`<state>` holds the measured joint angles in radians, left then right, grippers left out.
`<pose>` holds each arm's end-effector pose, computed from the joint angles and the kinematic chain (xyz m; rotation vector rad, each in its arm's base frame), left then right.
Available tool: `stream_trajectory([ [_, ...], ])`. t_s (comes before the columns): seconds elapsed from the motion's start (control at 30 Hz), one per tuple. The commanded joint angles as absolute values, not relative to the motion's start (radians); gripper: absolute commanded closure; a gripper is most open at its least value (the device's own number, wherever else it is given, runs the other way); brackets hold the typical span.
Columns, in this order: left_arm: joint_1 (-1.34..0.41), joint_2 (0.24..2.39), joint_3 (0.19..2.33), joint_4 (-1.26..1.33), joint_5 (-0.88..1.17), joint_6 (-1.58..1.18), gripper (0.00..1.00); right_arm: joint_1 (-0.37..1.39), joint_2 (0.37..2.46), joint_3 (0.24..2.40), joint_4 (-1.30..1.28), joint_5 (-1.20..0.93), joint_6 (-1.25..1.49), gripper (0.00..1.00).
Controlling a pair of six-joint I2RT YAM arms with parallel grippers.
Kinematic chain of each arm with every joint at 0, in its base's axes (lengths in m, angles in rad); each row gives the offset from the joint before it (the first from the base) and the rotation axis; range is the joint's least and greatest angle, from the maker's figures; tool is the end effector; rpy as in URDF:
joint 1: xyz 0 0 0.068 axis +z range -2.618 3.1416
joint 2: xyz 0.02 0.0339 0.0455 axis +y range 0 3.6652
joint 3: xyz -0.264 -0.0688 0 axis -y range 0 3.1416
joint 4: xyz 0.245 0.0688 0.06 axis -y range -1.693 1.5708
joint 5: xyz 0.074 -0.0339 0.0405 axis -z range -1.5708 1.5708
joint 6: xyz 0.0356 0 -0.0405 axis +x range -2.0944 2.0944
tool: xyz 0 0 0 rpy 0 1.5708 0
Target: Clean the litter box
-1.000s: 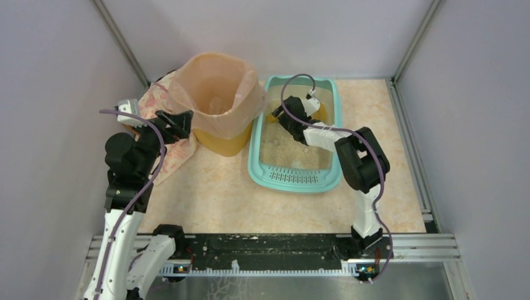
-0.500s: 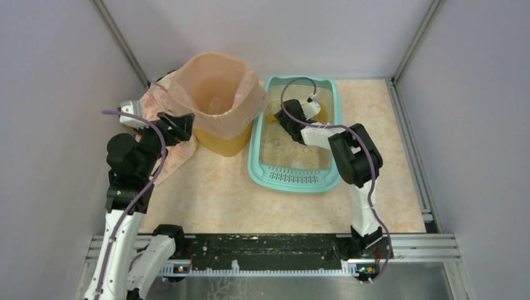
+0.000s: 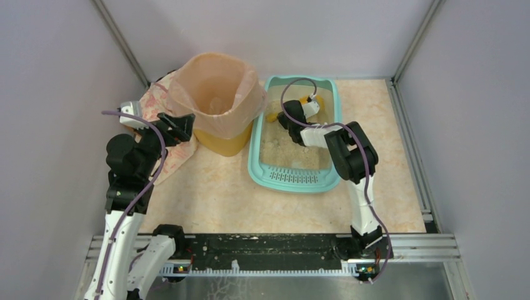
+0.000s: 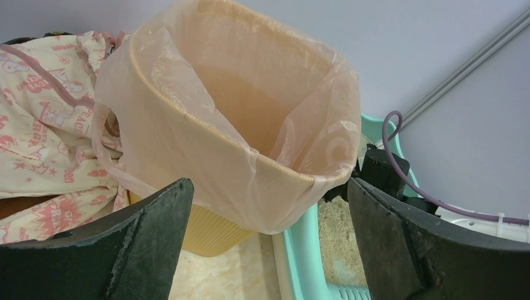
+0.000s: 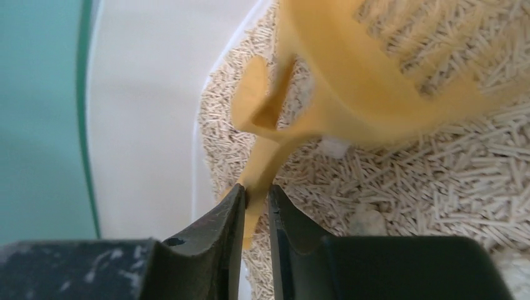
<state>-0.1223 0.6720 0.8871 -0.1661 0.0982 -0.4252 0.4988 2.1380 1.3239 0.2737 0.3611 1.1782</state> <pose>0.1477 -0.0217 0.3941 -0.1540 1.5362 -0.5107 0.4150 0.2117 0.1440 0.9155 1.9313 0.6357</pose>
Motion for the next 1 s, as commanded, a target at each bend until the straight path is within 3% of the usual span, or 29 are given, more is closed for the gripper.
stream_trajectory([
  [0.0, -0.123, 0.679, 0.886, -0.158, 0.132, -0.432, 0.01, 0.479, 2.153, 1.325, 0.421, 0.332, 1.152, 0.84],
  [0.1, -0.123, 0.696, 0.895, -0.163, 0.15, -0.438, 0.01, 0.479, 2.142, 1.313, 0.435, 0.33, 1.138, 1.0],
  [0.97, -0.124, 0.707, 0.868, -0.125, 0.302, -0.588, 0.01, 0.456, 1.746, 0.955, 0.697, 0.024, 1.19, 1.0],
])
